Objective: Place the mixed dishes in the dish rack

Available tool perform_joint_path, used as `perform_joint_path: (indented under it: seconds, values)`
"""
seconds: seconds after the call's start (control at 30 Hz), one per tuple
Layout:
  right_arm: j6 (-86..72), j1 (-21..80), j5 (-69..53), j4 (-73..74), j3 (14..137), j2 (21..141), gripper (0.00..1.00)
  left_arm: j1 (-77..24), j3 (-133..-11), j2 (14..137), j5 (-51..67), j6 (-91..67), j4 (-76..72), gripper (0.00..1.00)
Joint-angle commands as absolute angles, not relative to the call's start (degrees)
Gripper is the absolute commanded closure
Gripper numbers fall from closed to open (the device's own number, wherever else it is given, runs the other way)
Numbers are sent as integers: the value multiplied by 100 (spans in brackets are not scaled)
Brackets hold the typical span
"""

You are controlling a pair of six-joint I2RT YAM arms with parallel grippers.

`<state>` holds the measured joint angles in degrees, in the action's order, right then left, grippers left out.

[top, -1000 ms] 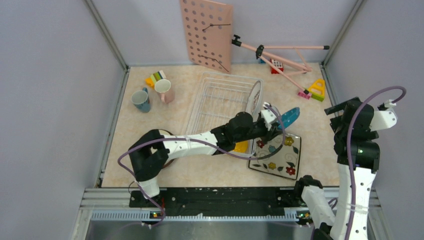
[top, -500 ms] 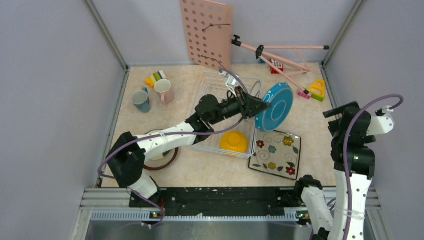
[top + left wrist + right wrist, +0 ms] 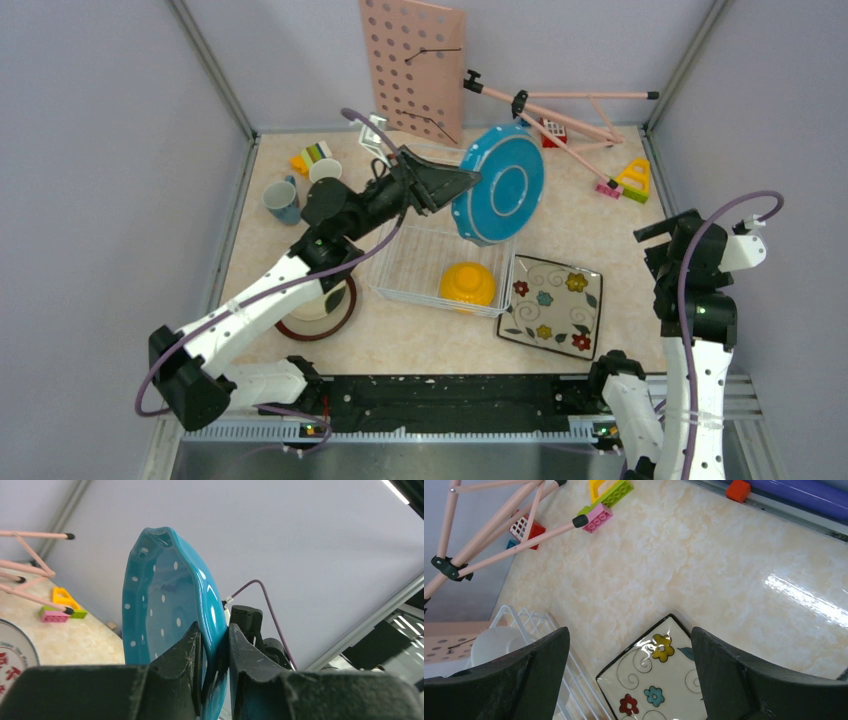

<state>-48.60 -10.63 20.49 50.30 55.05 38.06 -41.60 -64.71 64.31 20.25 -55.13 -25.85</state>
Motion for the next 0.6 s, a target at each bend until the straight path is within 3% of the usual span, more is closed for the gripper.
perform_joint_path:
  seconds: [0.0, 0.1, 0.3, 0.57]
  values:
    - [-4722, -1116, 1646, 4462, 5292, 3747, 12, -4025, -7092, 6146, 1636, -4822, -2058, 100]
    - [-4727, -1116, 1563, 4372, 5175, 3752, 12, -3994, -7600, 6346, 1314, -4064, -987, 100]
    - [-4662, -1116, 1588, 4368, 5138, 3762, 12, -3907, -8191, 7116, 982, -3403, -304, 100]
    - [-4643, -1116, 1568, 4343, 5033, 3762, 12, -3706, -8181, 8082, 914, -4002, -1121, 100]
